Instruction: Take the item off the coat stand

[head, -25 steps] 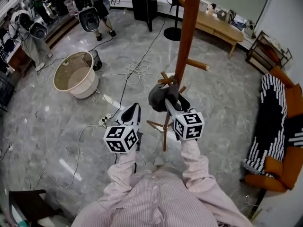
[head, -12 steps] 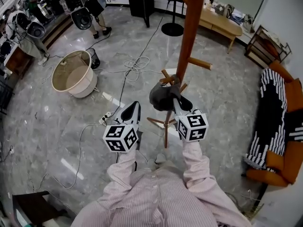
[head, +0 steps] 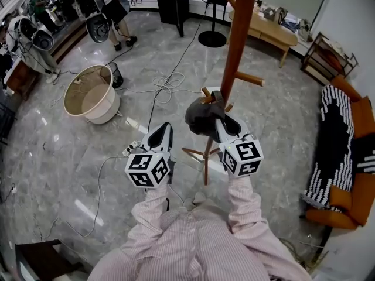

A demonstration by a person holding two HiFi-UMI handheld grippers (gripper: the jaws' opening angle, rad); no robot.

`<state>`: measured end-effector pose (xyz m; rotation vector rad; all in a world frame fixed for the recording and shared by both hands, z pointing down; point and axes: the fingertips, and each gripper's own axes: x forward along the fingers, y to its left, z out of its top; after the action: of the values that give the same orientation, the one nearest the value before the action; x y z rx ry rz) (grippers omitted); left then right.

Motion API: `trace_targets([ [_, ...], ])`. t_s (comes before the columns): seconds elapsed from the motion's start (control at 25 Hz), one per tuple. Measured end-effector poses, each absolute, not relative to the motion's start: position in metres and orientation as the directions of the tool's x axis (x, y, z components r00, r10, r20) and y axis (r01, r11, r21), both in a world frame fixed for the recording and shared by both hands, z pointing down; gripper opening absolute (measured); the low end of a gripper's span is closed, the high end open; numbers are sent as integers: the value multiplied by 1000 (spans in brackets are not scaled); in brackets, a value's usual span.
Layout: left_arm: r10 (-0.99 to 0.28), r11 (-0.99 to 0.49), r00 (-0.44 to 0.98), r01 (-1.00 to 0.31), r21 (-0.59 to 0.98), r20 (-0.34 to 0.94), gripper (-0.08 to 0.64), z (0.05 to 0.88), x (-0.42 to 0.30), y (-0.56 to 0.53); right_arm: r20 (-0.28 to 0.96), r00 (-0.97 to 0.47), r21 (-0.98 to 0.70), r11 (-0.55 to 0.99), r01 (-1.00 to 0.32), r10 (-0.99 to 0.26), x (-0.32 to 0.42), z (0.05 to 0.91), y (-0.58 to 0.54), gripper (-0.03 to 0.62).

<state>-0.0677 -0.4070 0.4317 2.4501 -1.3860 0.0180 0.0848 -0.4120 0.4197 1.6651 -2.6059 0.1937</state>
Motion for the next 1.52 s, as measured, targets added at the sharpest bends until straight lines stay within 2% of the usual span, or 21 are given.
trace_targets([
  [0.92, -842, -488, 528, -835, 254, 116, 2, 410, -98, -387, 53, -487, -19, 486, -874, -872, 36, 395, -384, 32],
  [1.52, -880, -418, 458, -873, 251, 127, 2, 413, -108, -335, 79, -526, -116, 516, -848, -847, 48, 420, -346, 32],
])
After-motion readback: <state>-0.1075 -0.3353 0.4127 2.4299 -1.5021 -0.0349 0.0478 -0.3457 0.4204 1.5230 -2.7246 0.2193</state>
